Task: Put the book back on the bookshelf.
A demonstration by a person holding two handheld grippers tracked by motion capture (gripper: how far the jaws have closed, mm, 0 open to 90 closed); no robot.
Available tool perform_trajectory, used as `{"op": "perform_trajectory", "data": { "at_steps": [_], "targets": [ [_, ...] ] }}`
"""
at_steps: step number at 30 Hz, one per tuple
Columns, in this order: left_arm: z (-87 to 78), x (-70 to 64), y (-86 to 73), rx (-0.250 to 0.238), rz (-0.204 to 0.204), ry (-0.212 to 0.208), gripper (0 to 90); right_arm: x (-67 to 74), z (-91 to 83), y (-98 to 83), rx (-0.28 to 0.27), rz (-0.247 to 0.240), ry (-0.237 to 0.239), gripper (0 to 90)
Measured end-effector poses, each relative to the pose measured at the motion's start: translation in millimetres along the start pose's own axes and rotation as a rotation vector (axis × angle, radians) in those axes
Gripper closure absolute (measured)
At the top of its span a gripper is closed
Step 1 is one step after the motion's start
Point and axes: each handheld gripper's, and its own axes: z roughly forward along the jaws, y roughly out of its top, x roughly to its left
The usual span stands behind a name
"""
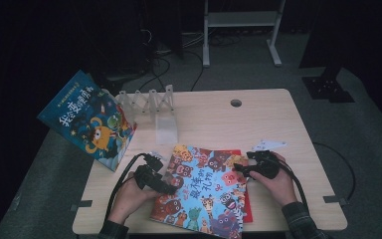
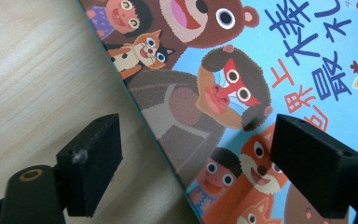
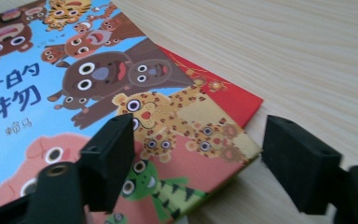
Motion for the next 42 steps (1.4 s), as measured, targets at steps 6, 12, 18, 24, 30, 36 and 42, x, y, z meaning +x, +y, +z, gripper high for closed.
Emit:
{"op": "perform_trajectory", "data": {
  "at_steps": [6,12,18,24,30,36,42],
  "targets": [
    [3.2,0.3,0.6,0.001,0.000,-0.009,12.1,-0.5,-21.9,0.1,-0.023,-0.048,-0.007,43.5],
    [5.5,1.4,2.0,0.002,-0.001,-0.020,10.1,10.2,-38.7,-16.5,-0.009,-0.105,0.065,65.2],
    [7.9,1.0,4.0,0.001,0.004,-0.033,9.8,17.7,-44.2,-27.5,0.033,-0.116,0.137,78.2],
    [9.1,0.8,4.6,0.003,0.009,-0.042,9.7,21.0,-49.7,-33.8,0.049,-0.135,0.178,89.3],
    [9.8,0.3,4.5,0.002,0.007,-0.047,9.5,22.7,-53.0,-40.0,0.061,-0.143,0.186,89.7],
    [13.0,-2.0,6.3,0.008,0.011,-0.058,7.8,28.7,-49.6,-40.5,0.087,-0.169,0.206,89.7],
    [14.1,-1.5,6.5,0.014,0.016,-0.067,6.9,29.4,-49.8,-39.4,0.091,-0.169,0.210,89.7]
  ]
}}
